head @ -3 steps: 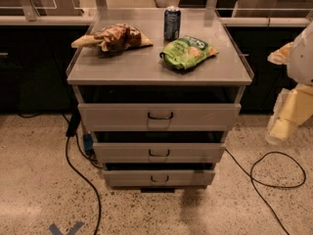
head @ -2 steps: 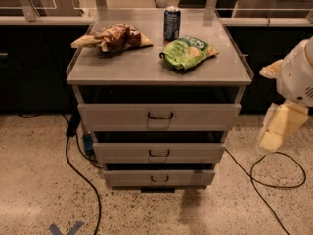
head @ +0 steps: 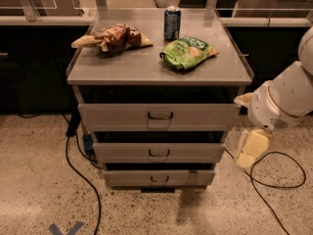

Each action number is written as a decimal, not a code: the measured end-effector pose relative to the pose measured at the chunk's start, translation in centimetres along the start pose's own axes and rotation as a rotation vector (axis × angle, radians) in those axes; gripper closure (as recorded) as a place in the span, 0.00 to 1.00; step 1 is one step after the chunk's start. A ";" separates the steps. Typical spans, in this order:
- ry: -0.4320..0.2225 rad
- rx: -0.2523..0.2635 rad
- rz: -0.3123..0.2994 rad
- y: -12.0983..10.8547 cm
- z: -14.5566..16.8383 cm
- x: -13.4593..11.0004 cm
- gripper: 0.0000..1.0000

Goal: Open middle drawer

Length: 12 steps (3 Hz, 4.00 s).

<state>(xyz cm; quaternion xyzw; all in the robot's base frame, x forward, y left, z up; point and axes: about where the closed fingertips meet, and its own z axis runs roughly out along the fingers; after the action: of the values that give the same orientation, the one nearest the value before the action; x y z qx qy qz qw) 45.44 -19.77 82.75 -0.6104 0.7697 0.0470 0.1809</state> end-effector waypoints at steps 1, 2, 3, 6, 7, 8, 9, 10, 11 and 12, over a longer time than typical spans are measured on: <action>0.000 0.000 0.000 0.0 0.0 0.0 0.00; -0.021 0.000 -0.018 -0.2 1.8 -0.2 0.00; -0.067 -0.019 -0.027 -0.4 7.0 -0.3 0.00; -0.132 -0.142 -0.043 1.2 20.5 0.4 0.00; -0.133 -0.142 -0.043 1.2 20.5 0.4 0.00; -0.184 -0.155 -0.025 1.3 22.1 1.0 0.00; -0.226 -0.173 -0.014 1.3 24.8 1.8 0.00; -0.212 -0.168 -0.017 1.2 28.1 2.2 0.00; -0.149 -0.122 -0.032 0.7 30.8 1.9 0.00; -0.110 -0.065 -0.048 0.1 33.2 1.2 0.00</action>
Offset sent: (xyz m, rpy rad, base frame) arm 0.0197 0.0167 -0.0443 0.0446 -0.0318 0.0518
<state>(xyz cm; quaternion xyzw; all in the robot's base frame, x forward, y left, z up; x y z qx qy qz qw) 52.48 -11.13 51.43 -0.6306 0.7419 0.1010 0.2041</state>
